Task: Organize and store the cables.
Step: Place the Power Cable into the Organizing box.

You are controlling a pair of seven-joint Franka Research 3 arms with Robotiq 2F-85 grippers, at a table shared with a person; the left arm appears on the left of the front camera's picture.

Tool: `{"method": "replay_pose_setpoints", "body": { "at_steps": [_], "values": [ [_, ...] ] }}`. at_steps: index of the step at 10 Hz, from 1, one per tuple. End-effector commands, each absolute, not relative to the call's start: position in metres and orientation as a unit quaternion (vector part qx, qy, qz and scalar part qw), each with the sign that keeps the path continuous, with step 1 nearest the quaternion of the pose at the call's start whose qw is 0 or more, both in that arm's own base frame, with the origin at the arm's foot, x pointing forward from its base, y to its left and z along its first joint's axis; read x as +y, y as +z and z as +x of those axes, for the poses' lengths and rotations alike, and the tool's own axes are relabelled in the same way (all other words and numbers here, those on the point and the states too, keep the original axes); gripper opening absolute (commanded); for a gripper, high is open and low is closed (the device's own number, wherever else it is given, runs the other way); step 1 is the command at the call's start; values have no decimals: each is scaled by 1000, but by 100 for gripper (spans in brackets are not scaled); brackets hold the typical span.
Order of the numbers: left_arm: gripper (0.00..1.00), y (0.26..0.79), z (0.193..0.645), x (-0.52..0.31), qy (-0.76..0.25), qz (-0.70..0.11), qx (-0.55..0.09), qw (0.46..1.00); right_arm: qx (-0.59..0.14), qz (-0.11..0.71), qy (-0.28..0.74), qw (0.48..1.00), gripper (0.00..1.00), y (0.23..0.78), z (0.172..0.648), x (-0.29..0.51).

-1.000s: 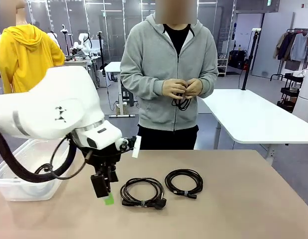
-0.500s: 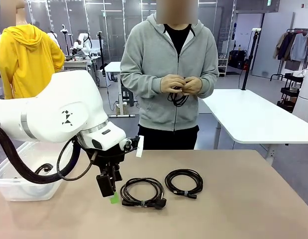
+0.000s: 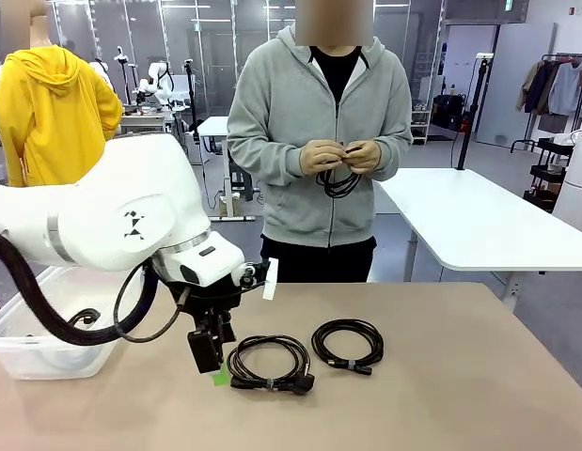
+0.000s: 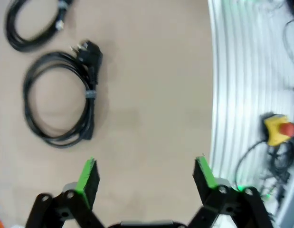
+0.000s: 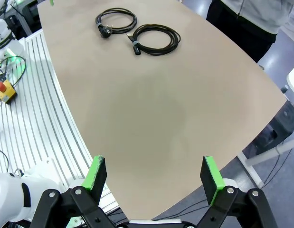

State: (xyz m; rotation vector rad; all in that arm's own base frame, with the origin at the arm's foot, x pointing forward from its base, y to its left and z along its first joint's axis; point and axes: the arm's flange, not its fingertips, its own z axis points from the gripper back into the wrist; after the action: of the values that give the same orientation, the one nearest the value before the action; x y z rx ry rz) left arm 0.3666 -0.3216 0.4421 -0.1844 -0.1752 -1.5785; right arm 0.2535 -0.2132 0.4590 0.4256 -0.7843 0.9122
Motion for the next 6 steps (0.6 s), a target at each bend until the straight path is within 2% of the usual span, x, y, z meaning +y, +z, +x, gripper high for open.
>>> {"method": "replay_pose_setpoints", "body": {
  "at_steps": [1, 2, 6],
  "values": [
    [100, 435, 394, -357, -725, -73, -80, 680, -371, 202, 426, 800, 100, 460, 251, -212],
    [100, 422, 406, -375, -724, -70, -55, 684, -371, 202, 426, 800, 100, 460, 251, -212],
    [100, 389, 420, -407, -710, -18, -37, 703, -371, 202, 426, 800, 100, 460, 251, -212]
  ]
}}
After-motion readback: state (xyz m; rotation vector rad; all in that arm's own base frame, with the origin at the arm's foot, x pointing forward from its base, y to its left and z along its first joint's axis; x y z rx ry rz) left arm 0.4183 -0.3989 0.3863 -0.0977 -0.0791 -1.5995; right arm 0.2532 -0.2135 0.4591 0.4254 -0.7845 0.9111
